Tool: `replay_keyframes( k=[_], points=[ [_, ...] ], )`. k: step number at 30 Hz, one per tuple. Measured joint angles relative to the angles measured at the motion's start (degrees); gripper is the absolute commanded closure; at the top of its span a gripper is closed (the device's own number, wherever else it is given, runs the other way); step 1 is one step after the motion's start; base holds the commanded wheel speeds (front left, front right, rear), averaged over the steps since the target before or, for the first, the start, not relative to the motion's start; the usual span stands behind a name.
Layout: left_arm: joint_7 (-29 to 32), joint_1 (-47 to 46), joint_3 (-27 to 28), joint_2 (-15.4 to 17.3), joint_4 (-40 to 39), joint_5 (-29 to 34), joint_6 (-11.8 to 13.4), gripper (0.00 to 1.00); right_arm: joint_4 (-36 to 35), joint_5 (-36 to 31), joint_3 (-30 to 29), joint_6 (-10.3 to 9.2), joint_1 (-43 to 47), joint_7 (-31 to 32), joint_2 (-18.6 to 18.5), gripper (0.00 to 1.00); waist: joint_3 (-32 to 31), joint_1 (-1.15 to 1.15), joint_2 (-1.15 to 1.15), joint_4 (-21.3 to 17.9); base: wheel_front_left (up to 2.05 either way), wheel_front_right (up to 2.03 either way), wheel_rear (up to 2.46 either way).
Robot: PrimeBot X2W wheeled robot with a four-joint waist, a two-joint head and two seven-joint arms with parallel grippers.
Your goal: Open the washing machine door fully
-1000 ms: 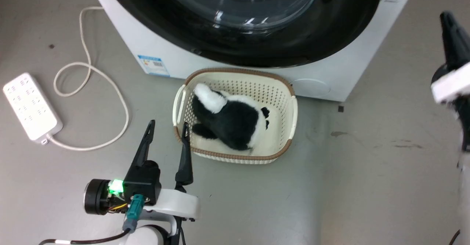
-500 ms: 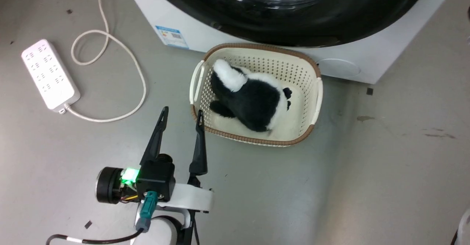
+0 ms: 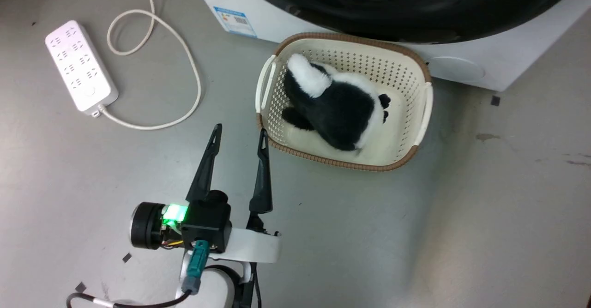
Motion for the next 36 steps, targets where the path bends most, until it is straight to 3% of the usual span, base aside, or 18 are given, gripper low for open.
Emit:
replay_keyframes(
  k=[6, 12, 21, 26, 29, 30, 36],
  points=[
    [-1.3, -0.9, -1.3, 0.0, 0.2, -0.1, 1.5, 0.00, 4.8, 3.0, -6.6, -0.10, -2.0, 10.1, -0.7, 1.00, 0.0, 0.00, 0.00, 1.4, 0.00, 0.00, 0.00],
    [-1.9, -0.9, -1.7, 0.2, 0.8, 0.0, 1.9, 0.00, 2.0, 4.9, -7.8, -0.14, 2.1, 14.8, 0.7, 1.00, -2.1, 0.00, 0.00, 1.1, 0.00, 0.00, 0.00],
    [-2.8, -0.2, -3.0, 0.8, 1.9, 0.0, 1.9, 0.00, -5.0, 11.5, -7.9, -0.11, 12.6, 23.8, 9.2, 1.00, -7.4, -0.01, 0.00, 0.5, 0.00, 0.00, 0.00],
    [-2.8, 1.2, -3.2, 1.3, 2.6, 0.0, 1.4, 0.00, -8.3, 17.0, -3.8, -0.10, 19.9, 27.8, 9.3, 1.00, -10.7, -0.01, 0.00, 0.3, 0.00, 0.00, 0.00],
    [-2.8, 2.5, -3.2, 1.5, 3.0, 0.1, 1.2, 0.00, -9.5, 24.8, 4.0, -0.10, 25.7, 27.5, 9.2, 1.00, -13.1, -0.02, 0.00, 0.3, 0.00, 0.00, 0.00],
    [-2.8, 2.5, -3.2, 1.5, 3.0, 0.1, 1.2, 0.00, -9.5, 24.8, 4.0, -0.10, 25.7, 27.5, 9.2, 1.00, -13.1, -0.02, 0.00, 0.3, 0.00, 0.00, 0.00],
    [-2.8, 5.4, -3.3, 1.8, 3.2, 0.1, 0.8, 0.00, -13.8, 35.4, 18.9, -0.10, 35.1, 23.3, 9.3, 1.00, -16.2, -0.02, 0.00, 0.4, 0.00, 0.00, 0.00]
  ],
)
